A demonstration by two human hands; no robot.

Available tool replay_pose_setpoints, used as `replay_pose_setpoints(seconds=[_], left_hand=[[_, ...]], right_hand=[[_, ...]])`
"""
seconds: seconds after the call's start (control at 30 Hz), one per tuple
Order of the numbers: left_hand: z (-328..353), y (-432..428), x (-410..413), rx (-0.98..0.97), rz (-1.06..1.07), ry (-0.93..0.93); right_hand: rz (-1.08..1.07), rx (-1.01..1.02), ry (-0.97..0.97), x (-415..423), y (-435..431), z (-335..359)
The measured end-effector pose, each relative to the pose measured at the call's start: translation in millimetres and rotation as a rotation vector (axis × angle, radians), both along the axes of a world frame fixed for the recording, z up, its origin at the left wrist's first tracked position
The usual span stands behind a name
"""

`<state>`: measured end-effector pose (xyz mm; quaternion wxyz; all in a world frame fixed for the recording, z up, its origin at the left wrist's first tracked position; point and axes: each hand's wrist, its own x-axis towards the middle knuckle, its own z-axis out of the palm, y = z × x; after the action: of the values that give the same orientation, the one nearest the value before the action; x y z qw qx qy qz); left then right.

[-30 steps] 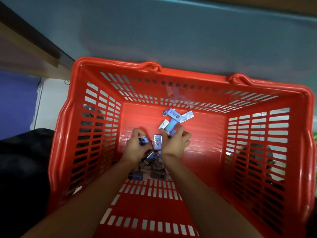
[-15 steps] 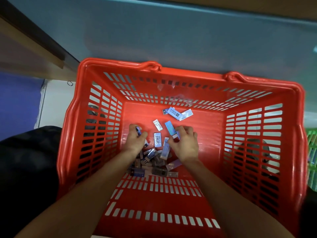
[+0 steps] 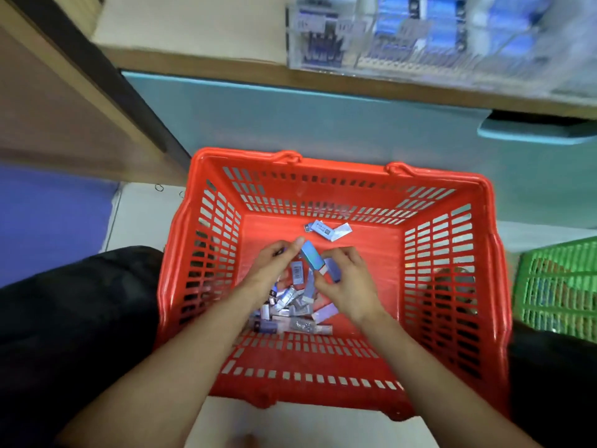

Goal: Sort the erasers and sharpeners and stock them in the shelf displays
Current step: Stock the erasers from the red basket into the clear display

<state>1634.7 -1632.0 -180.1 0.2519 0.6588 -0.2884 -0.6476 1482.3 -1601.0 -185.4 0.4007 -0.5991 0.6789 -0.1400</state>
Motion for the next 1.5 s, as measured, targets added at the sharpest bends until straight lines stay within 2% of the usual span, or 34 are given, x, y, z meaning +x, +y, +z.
replay_pose_setpoints(seconds=[0.1,0.17,0.23,0.3,0.43,0.6,0.73,0.9,1.1,1.2,1.27,1.33,1.5], left_hand=[[15,4,2,-0.058,-0.119,0.066],[16,8,5,-0.05,-0.151,0.023],[11,13,10,-0.005,-0.074,-0.067],[3,20,19,0.047,0.06,-0.128],[-9,35,40,0.107,0.152,-0.096],[-20,45,50,0.155,0.201,-0.041],[-22,47,53,0.155,0.201,-0.095],[-12,43,47,0.147,0.158,-0.098],[20,32,36,0.089,0.026,-0.084],[54,21,31,-0.022,-0.053,-0.025],[84,13,26,-0.094,-0.139,-0.008],[116,6,23,-0.143,-0.243,0.017],[183,-3,14,-0.305,-0.401,0.068]], right_hand=[[0.05,-0.016,-0.007,0,4,13],[0.053,0.038,-0.079,1,7,15],[-0.014,0.152,-0.161,0,8,11],[-0.113,0.272,-0.151,-4,9,-3],[-0.273,0.432,-0.071,7,18,-39],[-0.524,0.559,-0.122,36,24,-75],[-0.636,0.527,-0.138,43,24,-86],[-0.778,0.475,-0.394,27,19,-63],[-0.451,0.399,-0.515,7,15,14],[-0.29,0.374,-0.536,-1,9,62],[-0.178,0.273,-0.463,-7,5,94],[-0.108,0.179,-0.476,-11,1,129],[-0.03,-0.053,-0.452,-21,-3,207]])
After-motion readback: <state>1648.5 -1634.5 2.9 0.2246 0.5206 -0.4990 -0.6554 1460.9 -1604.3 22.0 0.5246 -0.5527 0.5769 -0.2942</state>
